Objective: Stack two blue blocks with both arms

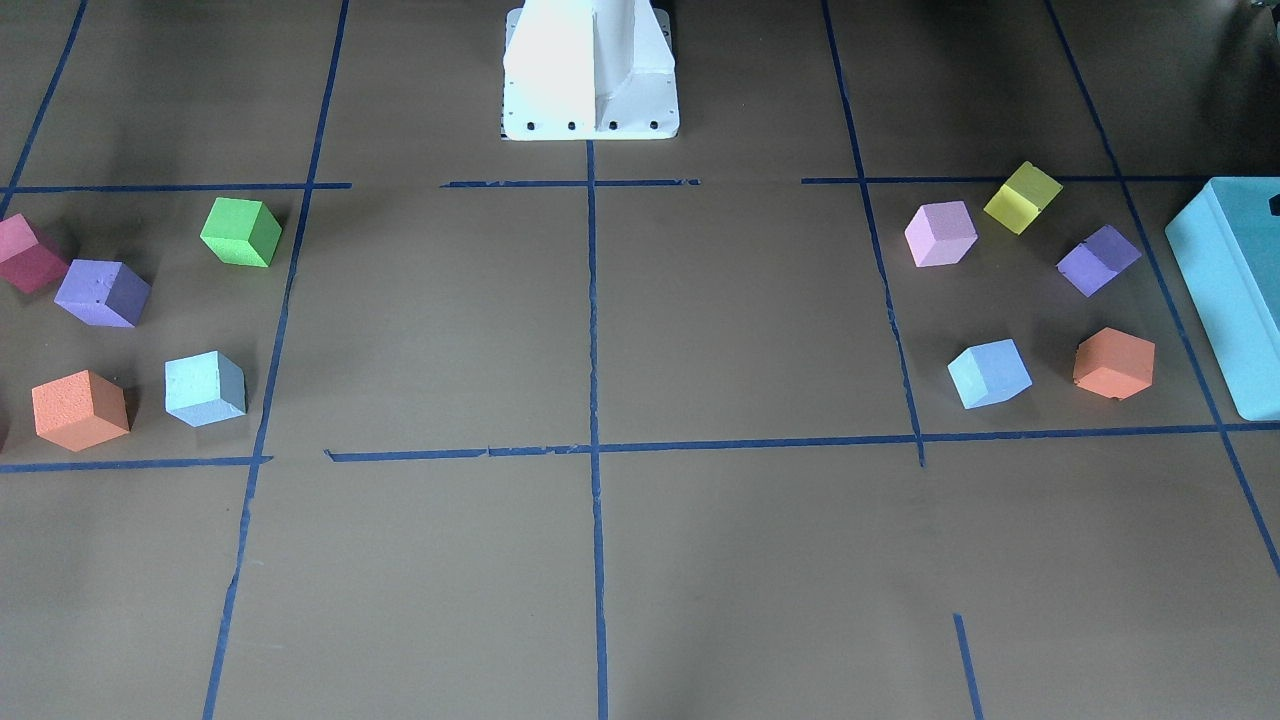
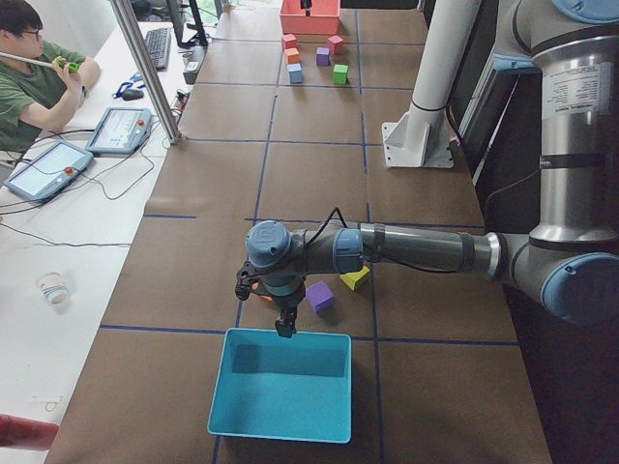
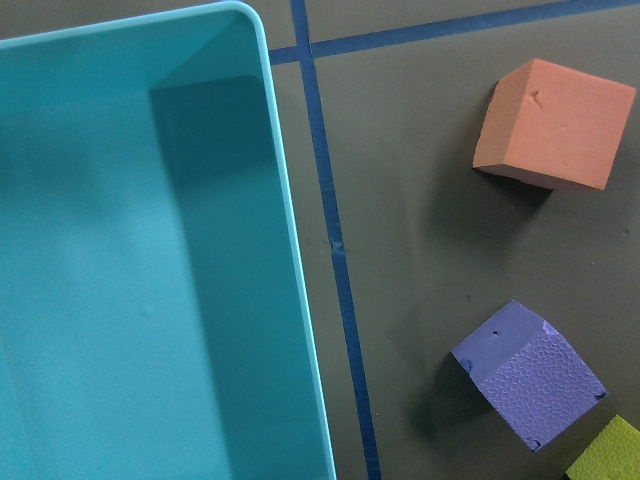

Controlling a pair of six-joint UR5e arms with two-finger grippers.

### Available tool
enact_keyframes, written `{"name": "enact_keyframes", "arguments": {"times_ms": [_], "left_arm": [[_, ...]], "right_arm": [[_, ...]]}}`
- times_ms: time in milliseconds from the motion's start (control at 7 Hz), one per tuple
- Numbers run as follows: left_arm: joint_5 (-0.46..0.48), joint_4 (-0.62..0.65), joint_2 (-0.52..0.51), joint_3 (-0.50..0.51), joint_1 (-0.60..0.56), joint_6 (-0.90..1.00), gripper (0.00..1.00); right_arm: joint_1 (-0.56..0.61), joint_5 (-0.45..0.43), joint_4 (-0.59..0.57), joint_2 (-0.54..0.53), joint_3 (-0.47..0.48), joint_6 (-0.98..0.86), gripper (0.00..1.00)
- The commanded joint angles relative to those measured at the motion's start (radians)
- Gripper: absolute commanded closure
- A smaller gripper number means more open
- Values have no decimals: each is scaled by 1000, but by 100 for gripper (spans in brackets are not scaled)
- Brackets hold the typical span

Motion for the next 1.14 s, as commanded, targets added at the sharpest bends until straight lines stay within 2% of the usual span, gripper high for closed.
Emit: {"name": "enact_keyframes", "arguments": {"times_ms": [0,143,286,571,714,1000], "left_arm": [[-2,-5,0,-1,0,0,0],[-2,-5,0,-1,0,0,0],[-2,-5,0,-1,0,0,0],[-2,-5,0,-1,0,1,0],[-2,-5,0,-1,0,0,0],[-2,-5,0,-1,0,1,0]], "right_arm": [[-132,-27,205,37,-13,319,0],[-223,-103,299,37,-16,471,0],[-288,-200,349,33,-23,543,0],[-374,-271,409,40,-56,601,0],[-389,-281,440,41,-77,608,0],[-409,-284,443,110,-155,606,0]]}}
